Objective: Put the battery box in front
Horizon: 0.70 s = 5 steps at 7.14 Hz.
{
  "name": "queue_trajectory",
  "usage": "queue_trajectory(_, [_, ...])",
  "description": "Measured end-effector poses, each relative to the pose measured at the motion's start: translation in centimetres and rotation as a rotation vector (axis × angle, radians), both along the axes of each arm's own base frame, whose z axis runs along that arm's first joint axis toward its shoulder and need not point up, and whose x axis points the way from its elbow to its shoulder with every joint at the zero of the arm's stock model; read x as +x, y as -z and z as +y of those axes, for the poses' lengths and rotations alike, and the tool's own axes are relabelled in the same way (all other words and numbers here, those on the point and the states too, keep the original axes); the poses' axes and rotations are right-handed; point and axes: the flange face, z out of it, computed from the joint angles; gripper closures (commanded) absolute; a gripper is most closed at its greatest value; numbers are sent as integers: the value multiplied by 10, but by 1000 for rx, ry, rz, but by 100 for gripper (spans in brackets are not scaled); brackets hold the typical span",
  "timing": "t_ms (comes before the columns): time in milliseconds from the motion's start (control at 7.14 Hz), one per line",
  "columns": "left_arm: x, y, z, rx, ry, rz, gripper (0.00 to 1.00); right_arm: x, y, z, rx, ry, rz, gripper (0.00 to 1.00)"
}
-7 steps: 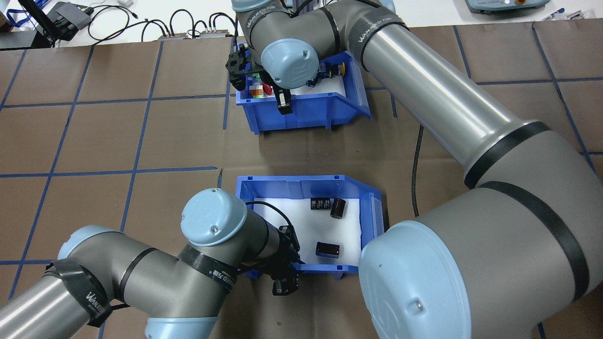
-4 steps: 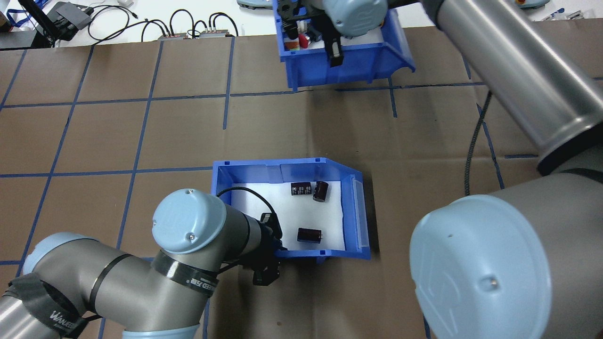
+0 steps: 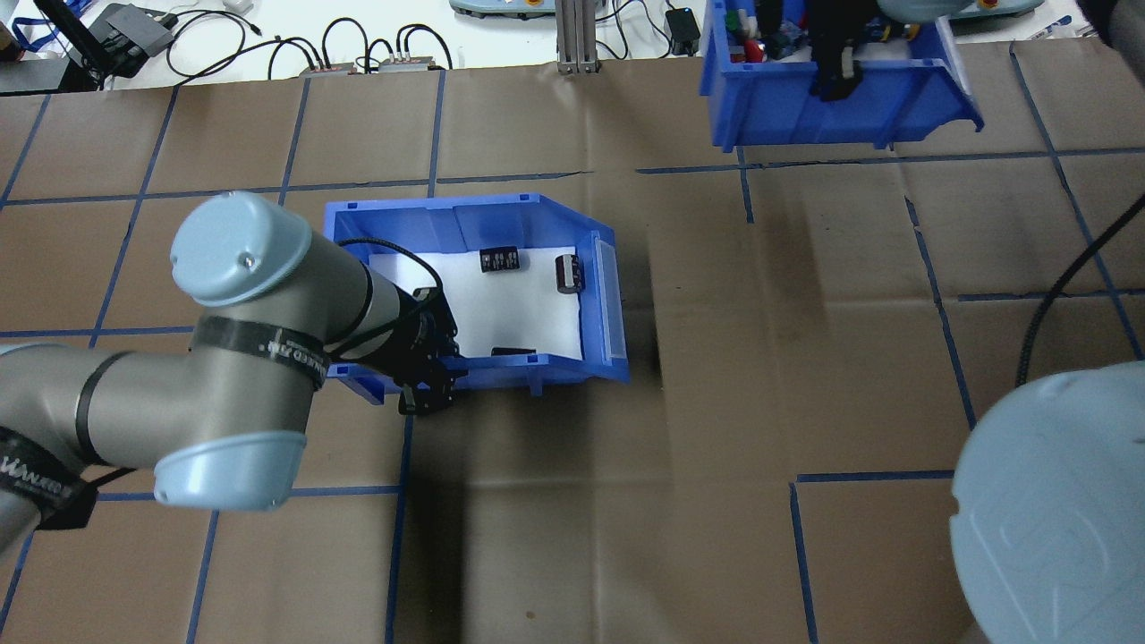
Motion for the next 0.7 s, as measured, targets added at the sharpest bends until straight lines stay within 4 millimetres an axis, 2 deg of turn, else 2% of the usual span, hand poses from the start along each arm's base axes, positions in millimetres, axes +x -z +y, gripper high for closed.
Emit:
queue_trajectory(280, [-11,-5,-83,-2,18,50,100,-88,0,44,39,44,-5,100])
queue_trajectory(420, [-20,-7,-118,-17,27,62,100,-115,4,69,62,53,-13,100])
queue_trajectory(560, [-37,-5,-143,-22,39,81,100,-129,10,95,85,57,-19,100])
queue_trajectory(700, [-58,2,-159,-20,47,102,100,-131,16,122,101,51,-23,100])
